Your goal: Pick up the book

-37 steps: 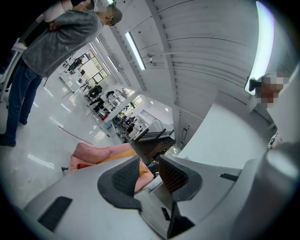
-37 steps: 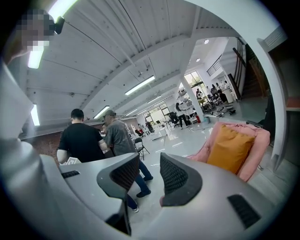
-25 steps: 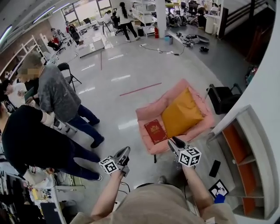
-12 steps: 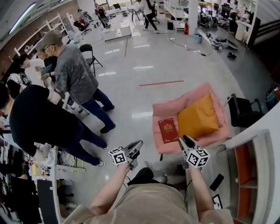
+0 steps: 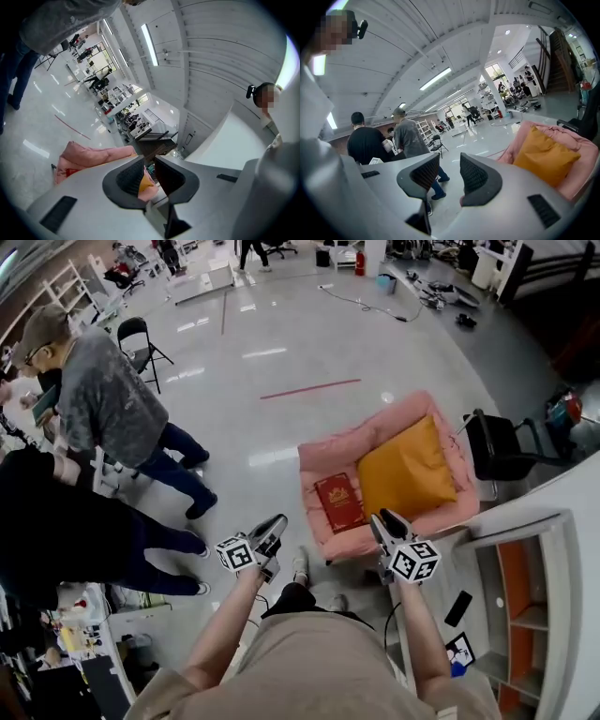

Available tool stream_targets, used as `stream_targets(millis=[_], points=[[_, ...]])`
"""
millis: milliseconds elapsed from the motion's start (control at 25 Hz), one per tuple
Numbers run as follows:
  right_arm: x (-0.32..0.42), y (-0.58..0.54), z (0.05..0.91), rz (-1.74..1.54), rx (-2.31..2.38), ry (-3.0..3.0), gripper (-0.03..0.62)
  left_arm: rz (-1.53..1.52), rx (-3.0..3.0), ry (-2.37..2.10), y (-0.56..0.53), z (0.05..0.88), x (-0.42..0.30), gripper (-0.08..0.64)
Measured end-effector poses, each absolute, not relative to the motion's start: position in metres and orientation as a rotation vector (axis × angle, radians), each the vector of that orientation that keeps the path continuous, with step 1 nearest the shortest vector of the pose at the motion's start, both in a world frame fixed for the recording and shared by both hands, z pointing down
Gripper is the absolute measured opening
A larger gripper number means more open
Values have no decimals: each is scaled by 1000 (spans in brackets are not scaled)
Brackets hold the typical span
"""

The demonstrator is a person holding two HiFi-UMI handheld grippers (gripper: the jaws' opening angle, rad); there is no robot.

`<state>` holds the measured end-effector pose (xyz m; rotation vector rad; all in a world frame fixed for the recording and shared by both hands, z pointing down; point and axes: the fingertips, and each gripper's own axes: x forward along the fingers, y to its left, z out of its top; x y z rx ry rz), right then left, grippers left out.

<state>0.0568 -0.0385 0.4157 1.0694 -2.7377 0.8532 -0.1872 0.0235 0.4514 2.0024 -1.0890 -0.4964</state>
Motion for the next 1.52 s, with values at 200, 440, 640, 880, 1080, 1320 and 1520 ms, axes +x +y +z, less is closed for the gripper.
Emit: stream_targets(millis=[200,440,640,880,1080,1320,1520], points=[[38,-80,419,859,1184,-2678,126,-470,1997,-1035,-40,470,-223,86],[8,-109,420,871,1291,-2626,126,-421,1972,-966,-95,498,-253,127],[-5,-114,424,865,1356,-2576,126,-377,1918,-893,-123,535,-254,173],[-8,-124,426,860,1411,-2542,156,-340,1824,-842,-138,580,-248,199],[-11,-138,435,886,1415,-2529,164,-289,1767,-828,-153,613,-238,210],[-21,-163,467,918,1337,-2514,166,-209,1723,-838,-174,656,-228,219],[-22,-193,506,941,1251,-2498,166,-120,1671,-854,-185,703,-211,219]])
